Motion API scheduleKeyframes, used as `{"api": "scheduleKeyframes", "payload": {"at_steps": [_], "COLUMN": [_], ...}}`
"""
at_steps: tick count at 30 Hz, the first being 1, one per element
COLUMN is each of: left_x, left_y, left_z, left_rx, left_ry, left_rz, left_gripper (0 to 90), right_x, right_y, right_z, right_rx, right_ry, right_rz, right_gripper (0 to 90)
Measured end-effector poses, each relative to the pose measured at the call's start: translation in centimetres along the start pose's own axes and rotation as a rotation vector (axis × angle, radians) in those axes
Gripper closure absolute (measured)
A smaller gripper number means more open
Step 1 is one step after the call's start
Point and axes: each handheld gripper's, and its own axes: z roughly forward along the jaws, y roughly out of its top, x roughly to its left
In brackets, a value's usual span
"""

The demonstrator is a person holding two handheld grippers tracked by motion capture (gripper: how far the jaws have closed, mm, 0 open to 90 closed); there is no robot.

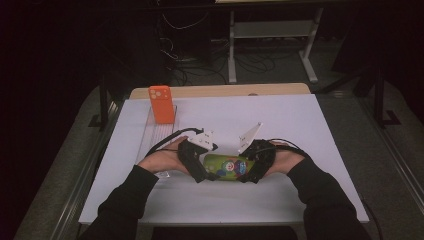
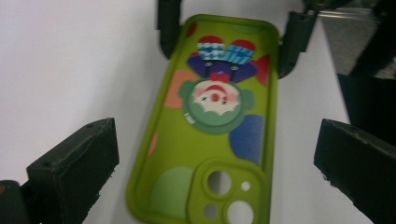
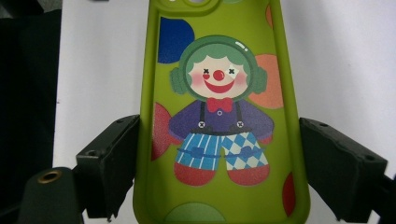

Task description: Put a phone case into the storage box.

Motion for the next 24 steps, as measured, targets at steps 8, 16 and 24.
{"api": "scheduleKeyframes", "payload": {"at_steps": [8,16,24], "left_x": [-0.3,-0.2,-0.2], "left_y": [-0.2,-0.4,-0.6], "left_z": [0.9,1.5,1.7], "left_rx": [0.026,0.077,0.080], "left_ry": [-0.017,-0.022,-0.024], "left_rz": [0.027,0.039,0.020], "left_gripper": [0.0,0.0,7.1], "right_x": [0.4,0.9,1.0], "right_y": [0.4,0.8,0.8], "right_z": [0.1,-0.2,-0.2], "right_rx": [-0.023,-0.035,-0.034], "right_ry": [0.029,0.043,0.047], "right_rz": [-0.027,-0.026,-0.034], "right_gripper": [15.0,15.0,15.0]}}
